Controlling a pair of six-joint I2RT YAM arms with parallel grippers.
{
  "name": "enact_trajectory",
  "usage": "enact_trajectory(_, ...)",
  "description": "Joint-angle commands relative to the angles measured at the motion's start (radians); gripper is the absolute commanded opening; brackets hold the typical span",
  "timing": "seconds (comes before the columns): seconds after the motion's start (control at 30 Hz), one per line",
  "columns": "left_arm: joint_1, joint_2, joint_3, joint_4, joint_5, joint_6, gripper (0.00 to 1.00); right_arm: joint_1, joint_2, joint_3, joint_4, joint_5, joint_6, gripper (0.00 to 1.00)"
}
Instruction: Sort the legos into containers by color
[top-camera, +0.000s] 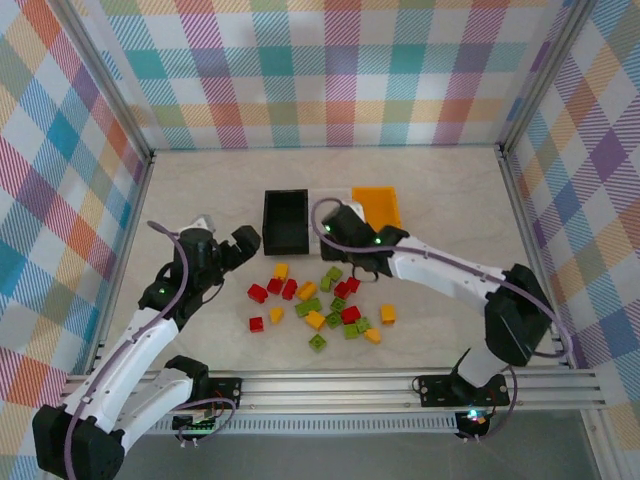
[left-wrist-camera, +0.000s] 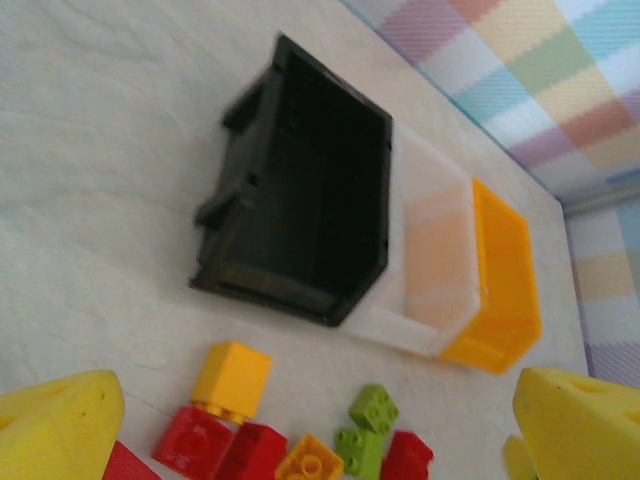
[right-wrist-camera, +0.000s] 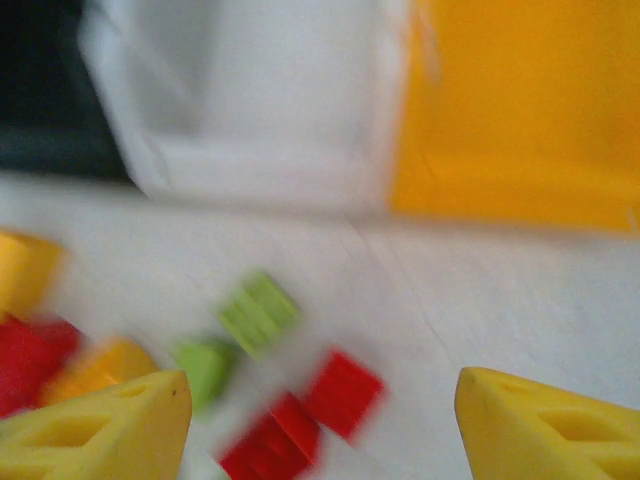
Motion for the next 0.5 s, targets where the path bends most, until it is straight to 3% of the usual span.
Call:
enact_trajectory(0.0,-0.027,0.008,-0.028,0.043,0.054,-0.006,1.0,0.002,-0.129,-0.102,-0.145,-0.01,0.067,0.71)
enact_trajectory(0.17,-0.028,-0.004,-0.077,0.06,0.069,-0.012,1.0,0.003,-0.228,-0.231,-0.216,-0.055,0.096,0.69)
enact_trajectory(0.33,-0.028,-0.001,-0.116,0.067,0.076,-0.018,1.0,0.004,-0.232,-0.284,-0.054,-0.21,-0.009,0.67)
enact_trajectory(0.47,-0.028,-0.004,-0.131,0.062,0.082,-0.022,1.0,0.019,-0.16,-0.213,0.016,-0.226,-0.088,0.67)
